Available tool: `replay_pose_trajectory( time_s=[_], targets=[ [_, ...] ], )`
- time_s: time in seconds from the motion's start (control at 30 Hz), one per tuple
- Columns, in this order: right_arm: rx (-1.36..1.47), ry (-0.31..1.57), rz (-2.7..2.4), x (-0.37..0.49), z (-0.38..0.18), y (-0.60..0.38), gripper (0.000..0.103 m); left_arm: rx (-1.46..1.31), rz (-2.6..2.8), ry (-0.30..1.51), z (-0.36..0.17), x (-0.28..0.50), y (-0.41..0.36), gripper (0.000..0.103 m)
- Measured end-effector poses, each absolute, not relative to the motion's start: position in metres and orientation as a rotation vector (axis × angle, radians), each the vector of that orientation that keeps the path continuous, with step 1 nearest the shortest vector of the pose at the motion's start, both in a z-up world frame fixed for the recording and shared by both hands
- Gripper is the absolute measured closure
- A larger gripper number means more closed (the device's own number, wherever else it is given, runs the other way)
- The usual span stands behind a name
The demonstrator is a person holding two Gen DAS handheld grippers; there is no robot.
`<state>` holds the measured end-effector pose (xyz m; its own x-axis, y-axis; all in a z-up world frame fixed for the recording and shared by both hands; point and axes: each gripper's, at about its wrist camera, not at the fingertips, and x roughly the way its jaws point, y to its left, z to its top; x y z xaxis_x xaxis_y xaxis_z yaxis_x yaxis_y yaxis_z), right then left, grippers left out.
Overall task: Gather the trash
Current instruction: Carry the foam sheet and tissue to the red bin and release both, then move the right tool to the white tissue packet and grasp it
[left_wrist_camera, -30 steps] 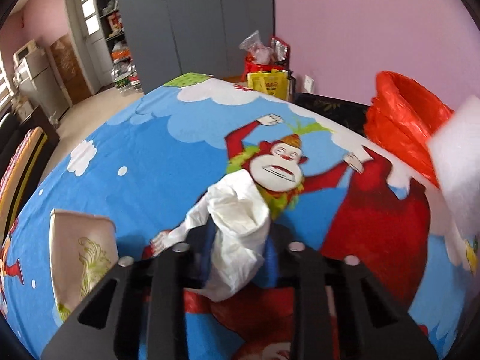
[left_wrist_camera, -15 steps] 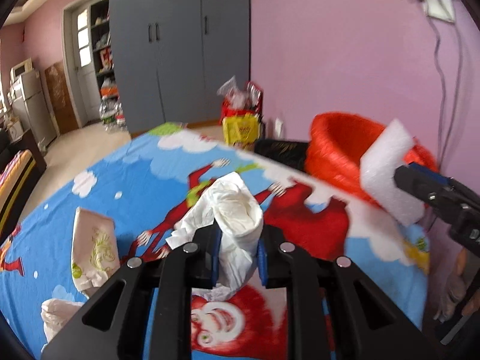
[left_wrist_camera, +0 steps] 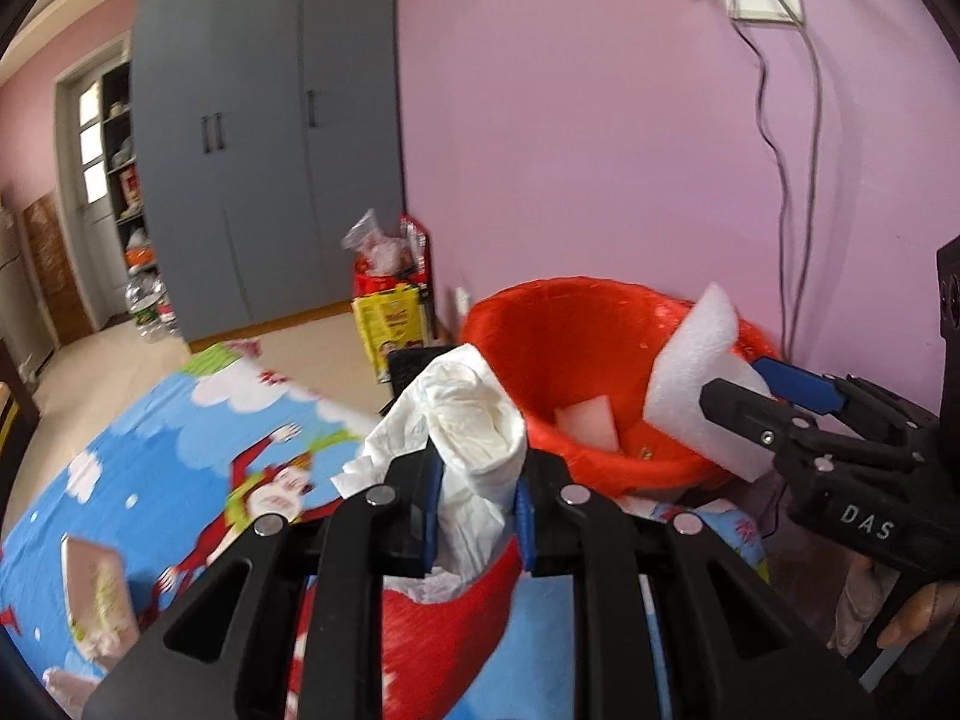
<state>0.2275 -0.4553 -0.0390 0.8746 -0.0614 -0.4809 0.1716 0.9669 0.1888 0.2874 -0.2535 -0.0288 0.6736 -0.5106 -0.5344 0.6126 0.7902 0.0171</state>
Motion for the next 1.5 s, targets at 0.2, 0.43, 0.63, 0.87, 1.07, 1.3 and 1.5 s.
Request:
replay_pose_trajectory(
  time_s=[0.2,0.43,0.63,0.87,1.07,1.3,1.5],
  targets=[
    [0.219,0.504,-0.173,0.232,-0.046,-0.482,0.044,0.222,-0.705,0.515,-0.023,0.297,-0.286,0.083],
    [0.174,0.507,-0.207,0.248,-0.052,-0.509,0.043,0.225,-0.787,0.526,-0.024,0.325,-0.325,0.081],
    [0.150,0.501,-0.223,0.264,-0.055,-0.524,0.042,0.220,-0.833,0.527,-0.023,0.345,-0.352,0.080],
    [0.122,0.503,-0.244,0.263,-0.058,-0.525,0.019,0.184,-0.754,0.494,-0.016,0.356,-0.348,0.032],
    [0.135,0.507,-0.234,0.241,-0.056,-0.511,0.019,0.189,-0.627,0.493,-0.015,0.351,-0.303,0.020],
    [0.119,0.500,-0.155,0.225,-0.034,-0.464,0.019,0.240,-0.504,0.458,-0.009,0.305,-0.236,0.009],
    [0.071,0.503,-0.046,0.229,-0.017,-0.404,0.019,0.229,-0.384,0.461,-0.006,0.263,-0.150,0.008]
  ],
)
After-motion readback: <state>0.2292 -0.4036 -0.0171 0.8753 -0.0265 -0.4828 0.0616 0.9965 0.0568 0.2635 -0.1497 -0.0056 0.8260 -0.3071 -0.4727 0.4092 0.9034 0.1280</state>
